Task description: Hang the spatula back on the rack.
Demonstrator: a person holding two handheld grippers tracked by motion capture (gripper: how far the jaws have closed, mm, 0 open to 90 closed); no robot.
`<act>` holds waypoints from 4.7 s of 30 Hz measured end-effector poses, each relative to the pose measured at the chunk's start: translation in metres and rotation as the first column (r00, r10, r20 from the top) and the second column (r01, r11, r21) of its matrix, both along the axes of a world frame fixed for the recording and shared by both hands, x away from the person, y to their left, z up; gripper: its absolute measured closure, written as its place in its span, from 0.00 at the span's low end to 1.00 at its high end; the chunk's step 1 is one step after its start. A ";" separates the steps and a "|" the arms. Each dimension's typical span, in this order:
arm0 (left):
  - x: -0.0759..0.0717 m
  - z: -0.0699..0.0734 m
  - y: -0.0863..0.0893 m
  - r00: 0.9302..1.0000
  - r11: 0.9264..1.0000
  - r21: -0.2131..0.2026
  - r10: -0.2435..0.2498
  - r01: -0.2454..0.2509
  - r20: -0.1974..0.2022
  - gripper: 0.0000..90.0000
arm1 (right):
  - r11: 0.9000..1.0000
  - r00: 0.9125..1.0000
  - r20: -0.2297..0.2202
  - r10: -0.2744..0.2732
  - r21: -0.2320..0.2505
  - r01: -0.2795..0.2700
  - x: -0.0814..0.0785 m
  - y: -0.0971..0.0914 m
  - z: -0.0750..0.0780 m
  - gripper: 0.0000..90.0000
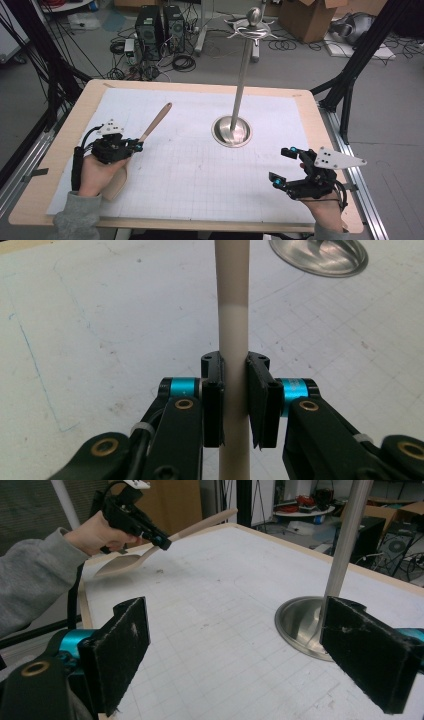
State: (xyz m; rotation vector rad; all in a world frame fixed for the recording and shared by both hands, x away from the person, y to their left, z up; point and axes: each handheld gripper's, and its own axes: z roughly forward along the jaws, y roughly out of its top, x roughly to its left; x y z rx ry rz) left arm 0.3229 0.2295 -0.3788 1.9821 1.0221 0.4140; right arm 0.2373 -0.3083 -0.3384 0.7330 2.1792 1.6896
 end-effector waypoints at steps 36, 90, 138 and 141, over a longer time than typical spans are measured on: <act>0.015 0.055 -0.035 0.991 0.988 -0.099 -0.111 0.118 0.072 0.87 | 0.996 0.998 0.011 0.064 0.060 -0.064 0.009 0.002 0.005 0.13; 0.031 0.127 -0.071 0.961 0.967 -0.123 -0.199 0.225 0.191 0.87 | 0.993 0.995 0.021 0.094 0.064 -0.095 0.012 0.011 0.004 0.13; 0.028 0.176 -0.103 0.922 0.954 -0.041 -0.276 0.298 0.272 0.87 | 0.992 0.994 0.028 0.102 0.071 -0.104 0.008 0.006 0.005 0.13; 0.029 0.177 -0.103 0.921 0.951 -0.057 -0.278 0.304 0.273 0.87 | 0.992 0.994 0.029 0.102 0.070 -0.104 0.008 0.006 0.005 0.13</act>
